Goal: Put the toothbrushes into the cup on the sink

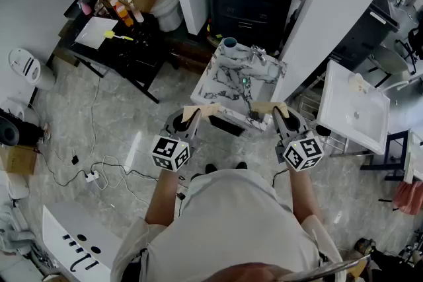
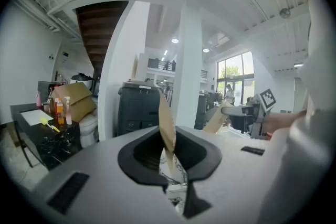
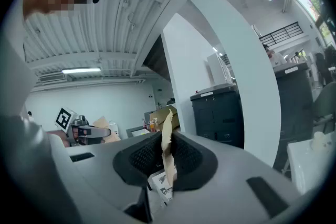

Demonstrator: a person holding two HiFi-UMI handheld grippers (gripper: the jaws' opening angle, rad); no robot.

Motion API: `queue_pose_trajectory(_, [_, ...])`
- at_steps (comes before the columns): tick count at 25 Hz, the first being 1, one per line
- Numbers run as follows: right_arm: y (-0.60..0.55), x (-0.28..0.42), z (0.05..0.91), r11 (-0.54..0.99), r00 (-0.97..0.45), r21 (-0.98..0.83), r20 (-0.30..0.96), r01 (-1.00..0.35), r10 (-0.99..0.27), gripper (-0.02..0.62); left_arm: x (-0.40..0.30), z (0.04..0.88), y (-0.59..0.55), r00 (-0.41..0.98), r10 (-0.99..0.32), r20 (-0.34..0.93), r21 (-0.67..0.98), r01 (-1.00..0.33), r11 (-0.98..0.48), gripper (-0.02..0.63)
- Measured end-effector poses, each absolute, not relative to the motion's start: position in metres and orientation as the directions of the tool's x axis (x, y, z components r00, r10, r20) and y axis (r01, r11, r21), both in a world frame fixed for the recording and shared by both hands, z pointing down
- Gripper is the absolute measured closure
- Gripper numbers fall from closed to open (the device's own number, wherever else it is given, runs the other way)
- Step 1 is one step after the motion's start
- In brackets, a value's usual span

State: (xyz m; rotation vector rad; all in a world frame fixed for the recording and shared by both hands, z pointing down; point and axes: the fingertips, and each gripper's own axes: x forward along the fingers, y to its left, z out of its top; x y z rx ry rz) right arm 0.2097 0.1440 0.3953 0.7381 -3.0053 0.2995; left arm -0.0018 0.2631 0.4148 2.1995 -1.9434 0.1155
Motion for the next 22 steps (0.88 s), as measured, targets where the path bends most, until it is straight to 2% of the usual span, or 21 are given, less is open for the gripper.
queue_pose_trajectory(22, [0.166,0.199,0.389,0.853,-0.87,-0.172,0.074,-0.493,-0.487,0.524,-0.013,0.416,0.281,0.15,-0.97,0.193,0.096,-0.986,-0.133,0.552])
